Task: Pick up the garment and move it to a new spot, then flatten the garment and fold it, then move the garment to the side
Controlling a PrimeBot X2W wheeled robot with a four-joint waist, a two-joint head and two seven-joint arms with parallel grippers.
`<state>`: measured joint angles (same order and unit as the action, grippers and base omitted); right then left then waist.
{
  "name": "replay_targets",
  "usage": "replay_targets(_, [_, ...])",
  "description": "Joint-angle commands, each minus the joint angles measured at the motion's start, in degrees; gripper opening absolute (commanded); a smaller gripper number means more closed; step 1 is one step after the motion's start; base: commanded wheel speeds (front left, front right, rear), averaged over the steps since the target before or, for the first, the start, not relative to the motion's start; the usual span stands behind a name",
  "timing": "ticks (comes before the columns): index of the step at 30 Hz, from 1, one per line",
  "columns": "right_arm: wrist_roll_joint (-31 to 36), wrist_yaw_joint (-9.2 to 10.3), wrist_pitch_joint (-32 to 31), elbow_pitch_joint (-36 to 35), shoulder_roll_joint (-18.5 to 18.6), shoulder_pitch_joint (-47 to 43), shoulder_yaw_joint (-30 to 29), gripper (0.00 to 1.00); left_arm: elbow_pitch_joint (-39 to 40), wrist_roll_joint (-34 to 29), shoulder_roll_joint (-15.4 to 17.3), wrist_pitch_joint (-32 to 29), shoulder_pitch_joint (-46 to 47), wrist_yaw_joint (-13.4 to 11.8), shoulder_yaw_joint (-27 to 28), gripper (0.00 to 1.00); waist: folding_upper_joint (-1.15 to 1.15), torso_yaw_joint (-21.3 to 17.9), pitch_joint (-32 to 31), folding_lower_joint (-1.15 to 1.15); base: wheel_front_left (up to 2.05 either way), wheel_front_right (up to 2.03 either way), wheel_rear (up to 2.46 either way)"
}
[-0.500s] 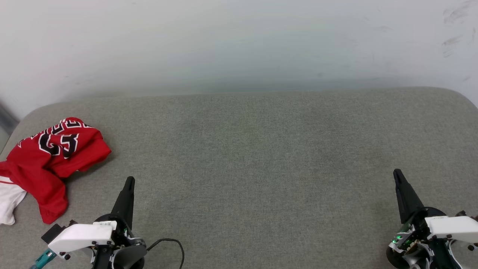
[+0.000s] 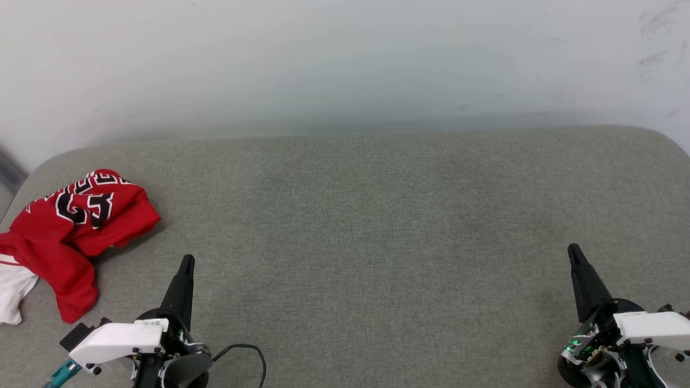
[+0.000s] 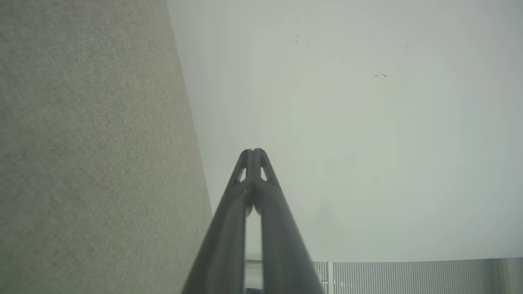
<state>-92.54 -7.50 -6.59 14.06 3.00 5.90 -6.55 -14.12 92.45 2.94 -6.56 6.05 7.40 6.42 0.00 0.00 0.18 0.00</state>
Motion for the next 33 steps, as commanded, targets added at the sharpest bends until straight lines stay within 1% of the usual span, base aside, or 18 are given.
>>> replay_targets(1, [0.26, 0.02, 0.00, 0.04, -0.26, 0.65, 0.03, 0.00, 0.00, -0.08, -0.07, -0.07, 0.44, 0.17, 0.17, 0.00, 0.00, 0.00, 0.00, 0.00, 0.00, 0.00, 0.00])
replay_targets(23, [0.26, 0.02, 0.00, 0.04, -0.27, 0.65, 0.03, 0.00, 0.00, -0.08, -0.07, -0.07, 0.44, 0.17, 0.17, 0.00, 0.00, 0.00, 0.00, 0.00, 0.00, 0.00, 0.00])
replay_targets(24, [0.02, 0.00, 0.01, -0.01, 0.00, 0.00, 0.00, 1.00, 0.01, -0.01, 0.00, 0.02, 0.00, 0.00, 0.00, 1.00, 0.00, 0.00, 0.00, 0.00, 0.00, 0.00, 0.00])
replay_targets(25, [0.02, 0.00, 0.05, 0.17, 0.00, -0.15, 0.03, 0.00, -0.20, -0.04, -0.01, 0.07, -0.12, -0.01, -0.07, 0.00, 0.00, 0.00, 0.00, 0.00, 0.00, 0.00, 0.00])
replay_targets(26, [-0.02, 0.01, 0.00, 0.86, -0.01, -0.66, 0.03, 1.00, -0.86, 0.00, -0.09, 0.02, -0.58, -0.02, -0.15, 1.00, 0.00, 0.00, 0.00, 0.00, 0.00, 0.00, 0.00])
replay_targets(28, [0.04, 0.01, 0.09, 1.69, -0.02, -1.63, 0.12, 1.00, -1.69, -0.05, -0.19, 0.17, -1.56, -0.02, -0.29, 1.00, 0.00, 0.00, 0.01, 0.00, 0.00, 0.00, 0.00])
replay_targets(33, [1.18, 0.01, 1.61, 0.82, -0.03, -2.04, 1.18, 1.00, -0.66, -1.07, -0.17, 1.68, -2.13, -0.01, -0.63, 1.00, 0.00, -0.04, 0.06, 0.00, 0.00, 0.00, 0.00])
